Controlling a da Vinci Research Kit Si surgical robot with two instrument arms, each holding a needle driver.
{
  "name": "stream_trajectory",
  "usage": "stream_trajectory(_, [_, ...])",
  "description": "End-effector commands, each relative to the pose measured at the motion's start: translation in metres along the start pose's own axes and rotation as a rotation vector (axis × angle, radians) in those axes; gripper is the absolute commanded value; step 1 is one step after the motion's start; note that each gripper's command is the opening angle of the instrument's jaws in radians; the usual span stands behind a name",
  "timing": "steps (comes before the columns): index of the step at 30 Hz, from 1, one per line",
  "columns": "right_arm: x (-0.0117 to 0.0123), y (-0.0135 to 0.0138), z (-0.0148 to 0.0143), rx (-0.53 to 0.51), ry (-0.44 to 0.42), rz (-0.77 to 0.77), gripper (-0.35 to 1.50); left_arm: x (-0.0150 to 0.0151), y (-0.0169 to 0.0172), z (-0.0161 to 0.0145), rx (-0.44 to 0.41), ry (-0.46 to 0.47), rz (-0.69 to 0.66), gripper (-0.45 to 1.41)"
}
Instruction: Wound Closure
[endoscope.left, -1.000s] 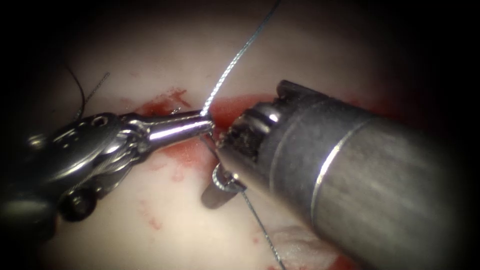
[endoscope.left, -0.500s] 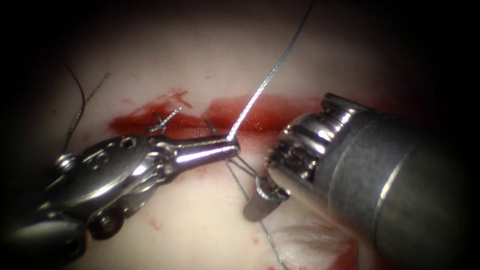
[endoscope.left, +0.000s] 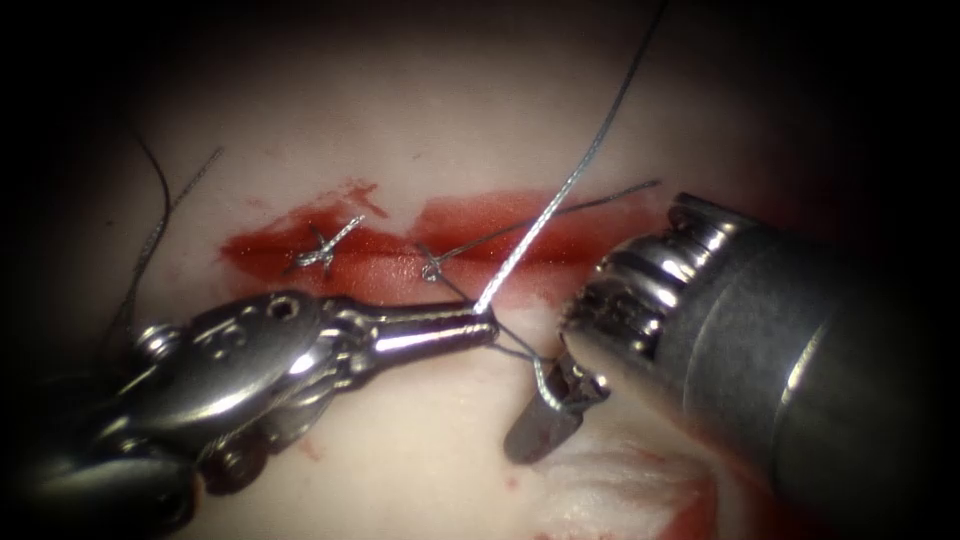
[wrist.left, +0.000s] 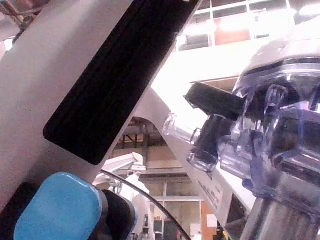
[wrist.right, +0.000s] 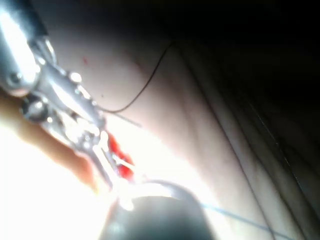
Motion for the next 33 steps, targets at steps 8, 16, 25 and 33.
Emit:
stream_trajectory(8, [0.0020, 0.0000, -0.0020, -0.002, 0.079, 0.003, -0.03, -0.0013, 0.0004, 0.0006, -0.010, 0.002, 0.001, -0.45])
stream_trajectory(16, [0.0034, 0.0002, -0.0049, -0.101, 0.178, -0.081, -0.35, -0.0018, 0.0011, -0.0003, -0.047, 0.008, 0.021, -0.45])
stream_trajectory(25, [0.0054, 0.0015, -0.0044, -0.255, 0.224, -0.316, -0.35, -0.0020, 0.0017, -0.0009, -0.087, 0.020, 0.034, -0.45])
stream_trajectory(33, [0.0076, 0.0019, -0.0041, -0.377, 0.284, -0.473, -0.32, -0.0016, 0.0026, -0.0013, -0.126, 0.037, 0.044, -0.45])
